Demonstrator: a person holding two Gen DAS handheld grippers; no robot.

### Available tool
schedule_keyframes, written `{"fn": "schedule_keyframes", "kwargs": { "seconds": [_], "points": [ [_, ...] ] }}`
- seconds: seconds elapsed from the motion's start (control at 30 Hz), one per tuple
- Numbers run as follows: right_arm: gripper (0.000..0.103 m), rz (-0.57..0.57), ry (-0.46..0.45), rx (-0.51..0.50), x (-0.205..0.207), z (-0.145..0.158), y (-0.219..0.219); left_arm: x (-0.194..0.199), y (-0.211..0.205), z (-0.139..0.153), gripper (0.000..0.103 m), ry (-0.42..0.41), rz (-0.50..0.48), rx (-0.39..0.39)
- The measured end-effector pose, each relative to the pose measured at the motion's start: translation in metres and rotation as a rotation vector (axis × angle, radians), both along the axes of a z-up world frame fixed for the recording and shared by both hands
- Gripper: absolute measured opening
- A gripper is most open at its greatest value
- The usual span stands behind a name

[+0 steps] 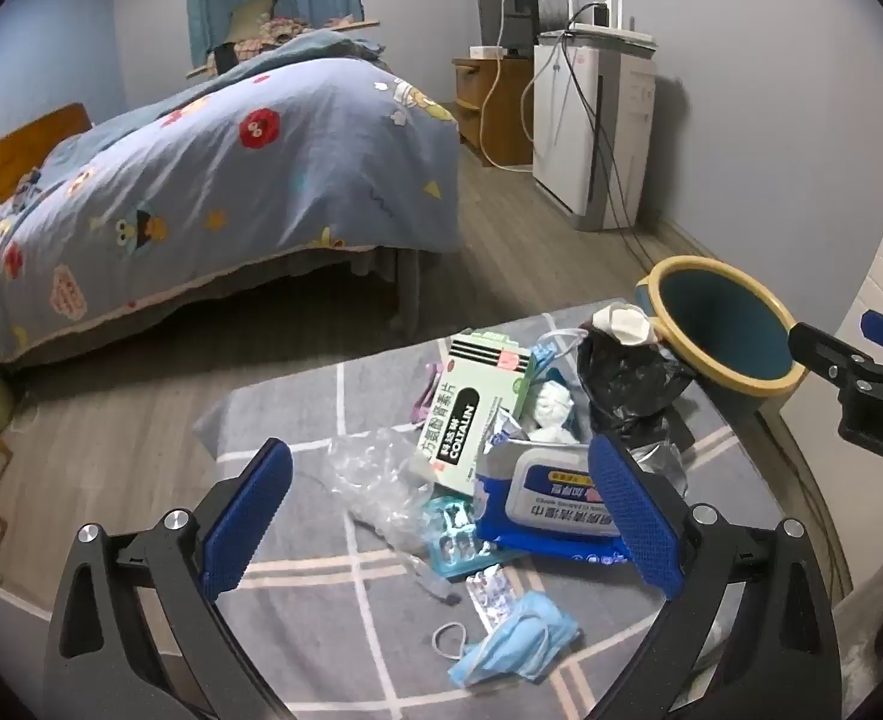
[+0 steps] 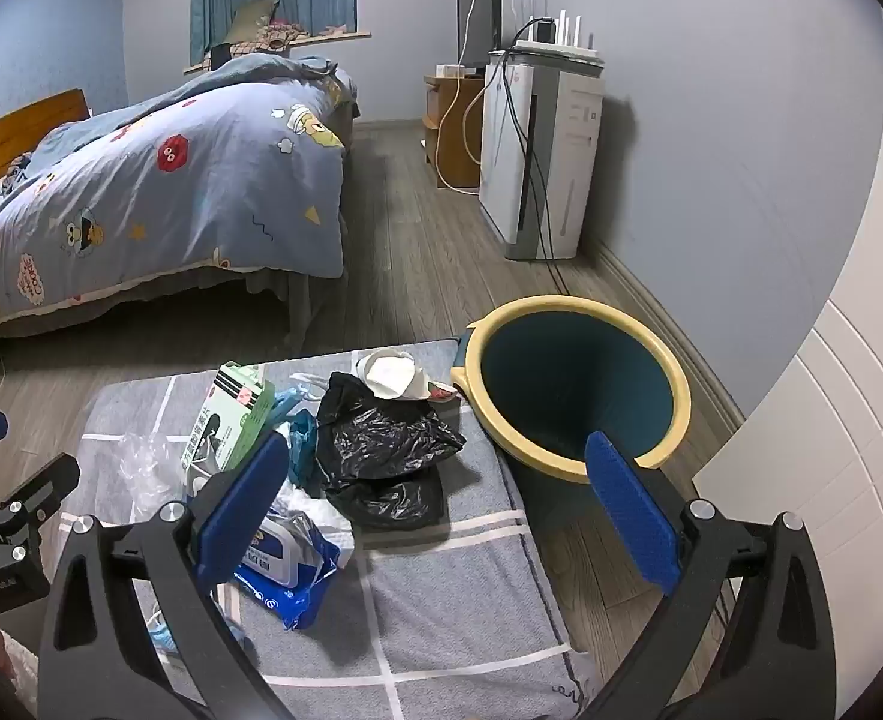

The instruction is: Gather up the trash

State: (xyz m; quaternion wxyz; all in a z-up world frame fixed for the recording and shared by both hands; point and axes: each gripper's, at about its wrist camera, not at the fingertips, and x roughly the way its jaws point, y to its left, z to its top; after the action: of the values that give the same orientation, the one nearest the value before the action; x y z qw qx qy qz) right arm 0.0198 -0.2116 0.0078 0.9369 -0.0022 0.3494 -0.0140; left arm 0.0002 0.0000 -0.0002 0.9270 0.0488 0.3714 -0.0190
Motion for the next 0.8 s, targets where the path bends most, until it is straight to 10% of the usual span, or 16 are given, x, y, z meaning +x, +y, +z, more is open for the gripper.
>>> {"fn": "schedule_keyframes", "kwargs": {
  "seconds": [0.8],
  "points": [
    [0.098,0.019,-0.011,-0.003,-0.001,0.003,0.002,0.004,0.006,-0.011,0.098,0.037,0.022,-0.005]
  ]
}}
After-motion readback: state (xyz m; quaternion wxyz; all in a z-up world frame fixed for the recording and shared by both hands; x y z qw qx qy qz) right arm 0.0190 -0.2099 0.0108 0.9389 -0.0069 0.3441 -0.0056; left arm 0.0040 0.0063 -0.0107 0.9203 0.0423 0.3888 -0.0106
